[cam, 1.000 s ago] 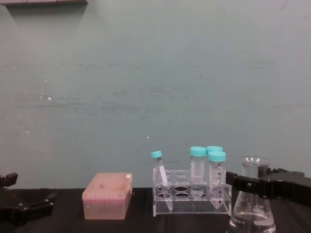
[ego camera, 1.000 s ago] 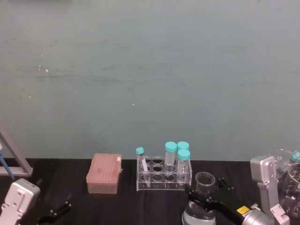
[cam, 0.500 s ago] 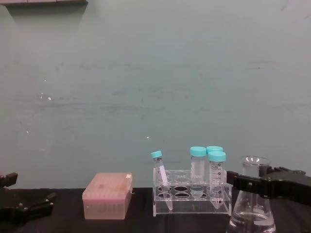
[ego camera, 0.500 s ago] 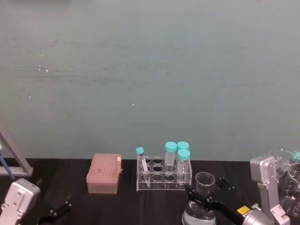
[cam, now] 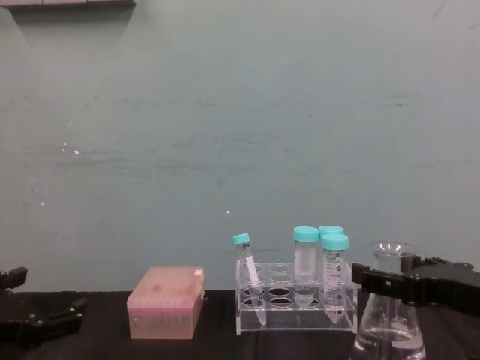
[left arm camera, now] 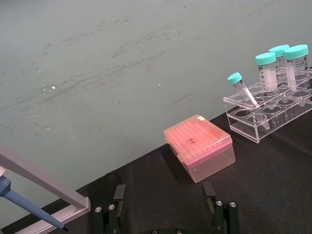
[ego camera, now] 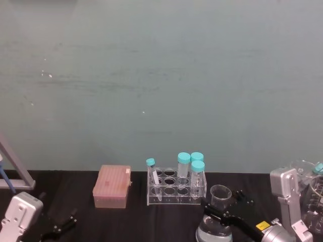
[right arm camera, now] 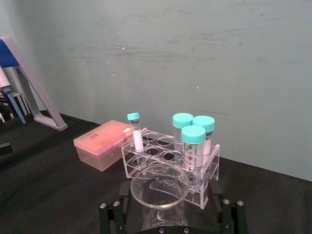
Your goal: Pick up the beaker with the right gripper, shake it three times, and then put it down.
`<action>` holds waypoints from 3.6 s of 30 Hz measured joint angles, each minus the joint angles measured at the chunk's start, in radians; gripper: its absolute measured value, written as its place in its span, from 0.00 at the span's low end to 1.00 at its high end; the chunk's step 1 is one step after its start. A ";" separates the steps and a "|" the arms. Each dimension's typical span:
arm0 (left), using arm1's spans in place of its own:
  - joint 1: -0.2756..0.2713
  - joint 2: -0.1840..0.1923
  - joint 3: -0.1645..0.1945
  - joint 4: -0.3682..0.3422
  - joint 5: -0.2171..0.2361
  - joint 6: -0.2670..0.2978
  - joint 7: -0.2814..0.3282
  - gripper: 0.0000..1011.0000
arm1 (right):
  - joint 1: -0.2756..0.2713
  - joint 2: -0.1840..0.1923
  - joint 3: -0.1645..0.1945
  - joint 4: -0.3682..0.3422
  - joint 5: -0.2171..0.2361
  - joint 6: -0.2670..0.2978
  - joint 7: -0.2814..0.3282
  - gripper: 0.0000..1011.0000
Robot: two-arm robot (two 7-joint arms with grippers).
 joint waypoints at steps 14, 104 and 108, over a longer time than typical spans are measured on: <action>0.000 0.000 0.000 0.000 0.000 0.000 0.000 0.99 | 0.000 0.000 -0.001 0.000 0.001 0.002 -0.001 0.64; 0.000 0.000 0.000 0.000 0.000 0.000 0.000 0.99 | 0.087 0.264 -0.155 -0.105 -0.530 -0.130 -0.163 0.45; 0.000 0.000 0.000 0.000 0.000 0.000 0.000 0.99 | 0.102 0.292 -0.192 -0.101 -0.671 -0.136 -0.209 0.45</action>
